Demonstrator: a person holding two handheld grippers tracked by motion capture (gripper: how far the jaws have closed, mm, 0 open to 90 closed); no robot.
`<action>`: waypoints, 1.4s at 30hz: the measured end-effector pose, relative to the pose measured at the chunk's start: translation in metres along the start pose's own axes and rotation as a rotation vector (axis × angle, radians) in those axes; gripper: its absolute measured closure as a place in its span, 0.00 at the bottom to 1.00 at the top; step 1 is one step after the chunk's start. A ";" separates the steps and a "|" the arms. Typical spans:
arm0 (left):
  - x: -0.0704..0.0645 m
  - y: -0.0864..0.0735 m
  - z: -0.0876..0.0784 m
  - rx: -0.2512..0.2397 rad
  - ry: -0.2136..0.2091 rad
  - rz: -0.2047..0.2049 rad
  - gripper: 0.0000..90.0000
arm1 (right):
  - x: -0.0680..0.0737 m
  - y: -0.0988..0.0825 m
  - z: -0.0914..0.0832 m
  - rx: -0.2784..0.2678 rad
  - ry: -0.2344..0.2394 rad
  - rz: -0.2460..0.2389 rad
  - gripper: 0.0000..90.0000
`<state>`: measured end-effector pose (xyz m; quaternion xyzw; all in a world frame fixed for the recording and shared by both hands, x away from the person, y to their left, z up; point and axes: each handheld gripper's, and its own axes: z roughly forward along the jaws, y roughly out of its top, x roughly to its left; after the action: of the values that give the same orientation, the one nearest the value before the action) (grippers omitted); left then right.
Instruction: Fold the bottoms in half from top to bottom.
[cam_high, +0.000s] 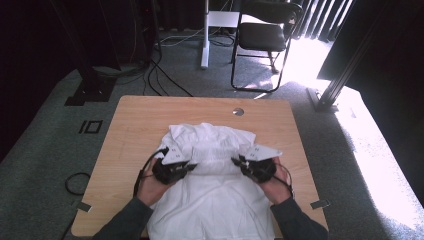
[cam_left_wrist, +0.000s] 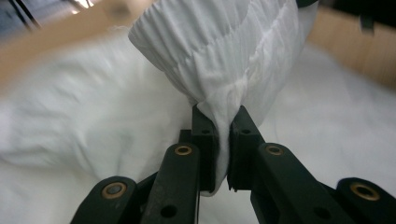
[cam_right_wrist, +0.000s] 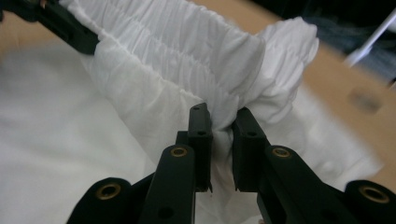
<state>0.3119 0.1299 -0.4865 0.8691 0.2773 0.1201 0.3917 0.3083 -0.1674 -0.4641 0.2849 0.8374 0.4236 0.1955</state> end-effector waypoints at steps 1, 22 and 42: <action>0.001 -0.010 0.010 0.038 -0.002 -0.010 0.94 | 0.003 -0.013 0.010 0.039 0.024 0.022 0.89; 0.098 0.021 0.100 0.092 0.169 -0.190 0.92 | -0.078 -0.013 0.134 0.149 -0.094 0.246 0.89; 0.040 0.010 -0.007 -0.166 0.034 -0.097 0.93 | -0.014 0.011 0.026 -0.156 -0.056 0.021 0.89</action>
<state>0.3455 0.1516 -0.4745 0.8171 0.3149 0.1382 0.4628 0.3370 -0.1557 -0.4685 0.2895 0.7930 0.4814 0.2359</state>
